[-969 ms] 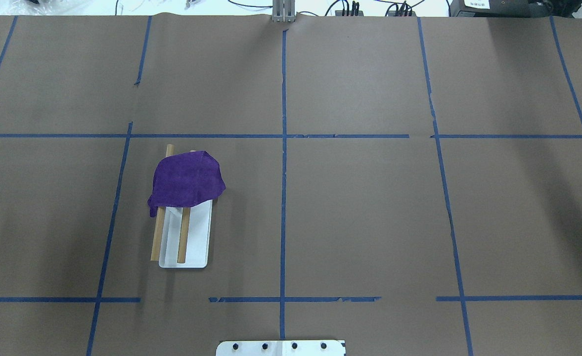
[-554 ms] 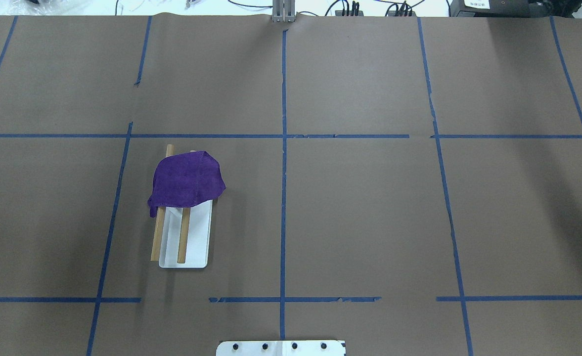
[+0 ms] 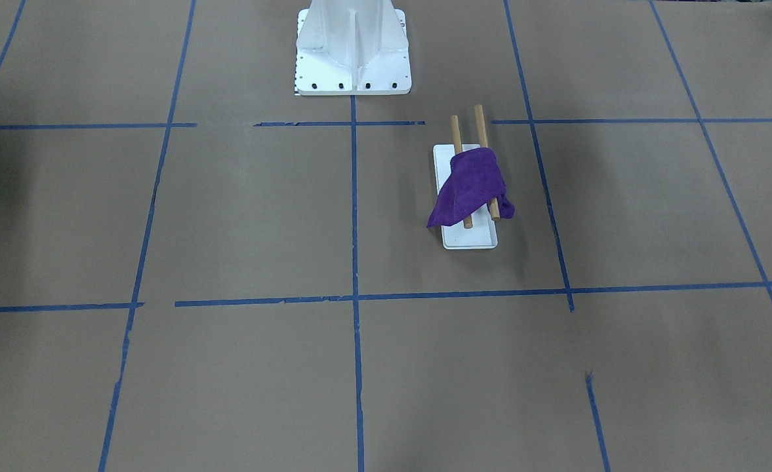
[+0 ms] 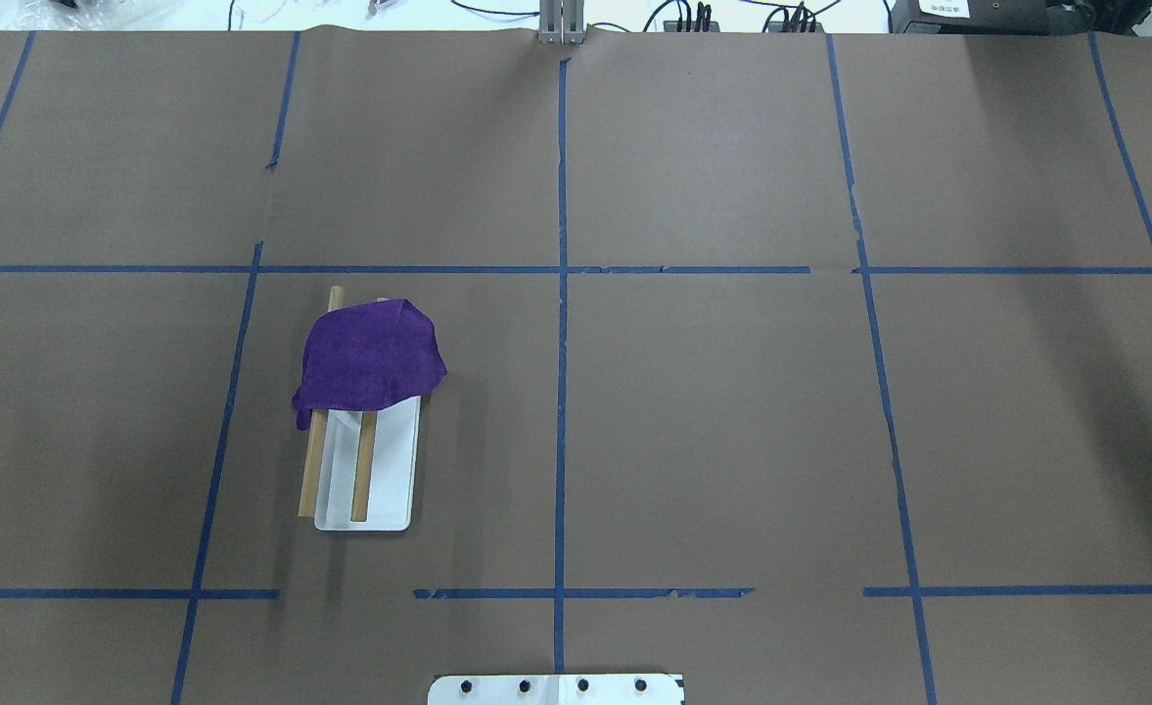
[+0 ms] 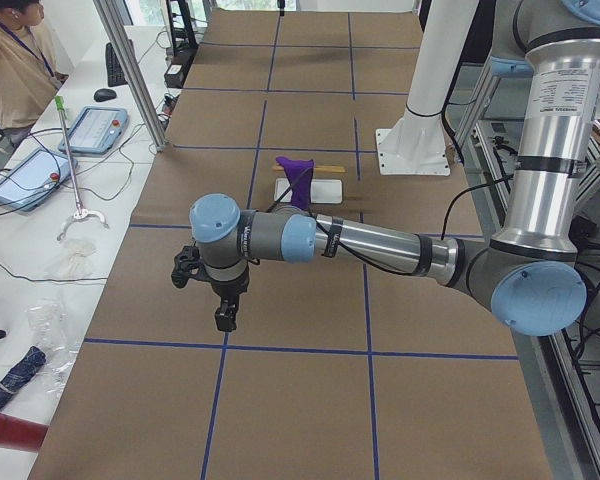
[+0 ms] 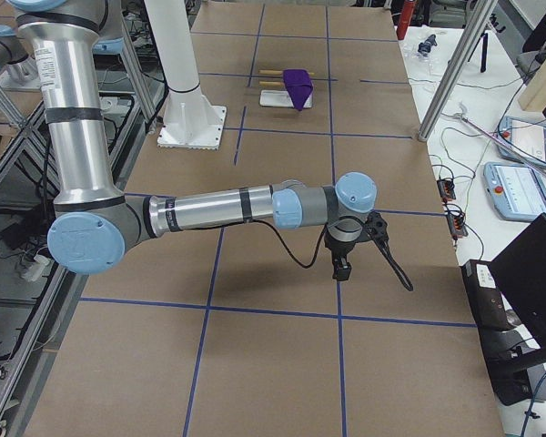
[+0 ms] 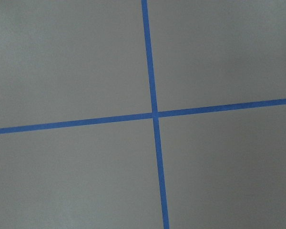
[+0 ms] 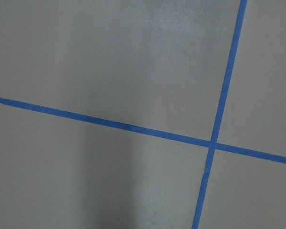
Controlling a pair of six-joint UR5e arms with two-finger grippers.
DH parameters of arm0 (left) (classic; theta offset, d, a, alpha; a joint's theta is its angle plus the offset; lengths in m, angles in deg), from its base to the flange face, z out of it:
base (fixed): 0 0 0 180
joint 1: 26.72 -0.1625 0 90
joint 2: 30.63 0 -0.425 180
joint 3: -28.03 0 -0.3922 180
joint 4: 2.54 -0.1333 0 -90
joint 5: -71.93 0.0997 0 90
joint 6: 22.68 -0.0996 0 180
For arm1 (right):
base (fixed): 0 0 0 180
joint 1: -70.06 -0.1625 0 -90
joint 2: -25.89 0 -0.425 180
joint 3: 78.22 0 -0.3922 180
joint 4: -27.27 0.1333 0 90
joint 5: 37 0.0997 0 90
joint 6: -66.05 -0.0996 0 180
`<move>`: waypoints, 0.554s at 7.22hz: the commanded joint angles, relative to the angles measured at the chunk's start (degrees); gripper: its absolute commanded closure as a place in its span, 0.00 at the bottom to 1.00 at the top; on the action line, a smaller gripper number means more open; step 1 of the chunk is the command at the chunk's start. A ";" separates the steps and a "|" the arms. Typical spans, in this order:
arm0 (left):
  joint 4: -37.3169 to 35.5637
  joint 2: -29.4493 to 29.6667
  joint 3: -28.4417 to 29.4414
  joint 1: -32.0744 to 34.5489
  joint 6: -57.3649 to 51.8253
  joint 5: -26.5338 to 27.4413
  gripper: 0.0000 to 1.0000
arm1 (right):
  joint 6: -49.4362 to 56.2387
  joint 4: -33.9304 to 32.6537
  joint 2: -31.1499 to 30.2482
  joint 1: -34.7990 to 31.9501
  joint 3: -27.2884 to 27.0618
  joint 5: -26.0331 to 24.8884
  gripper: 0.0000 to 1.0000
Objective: Hang towel on rack
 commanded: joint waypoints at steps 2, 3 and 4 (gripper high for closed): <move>-0.19 1.09 1.18 -0.08 -0.26 -0.33 0.00 | -3.83 -0.49 1.64 0.02 -0.26 0.20 0.00; -0.45 1.09 1.01 -0.08 -0.26 -0.33 0.00 | -7.52 -0.23 1.57 -0.16 -0.69 -0.06 0.00; -0.37 1.18 0.66 -0.08 -0.26 -0.33 0.00 | -7.56 0.12 1.39 -0.16 0.08 -1.45 0.00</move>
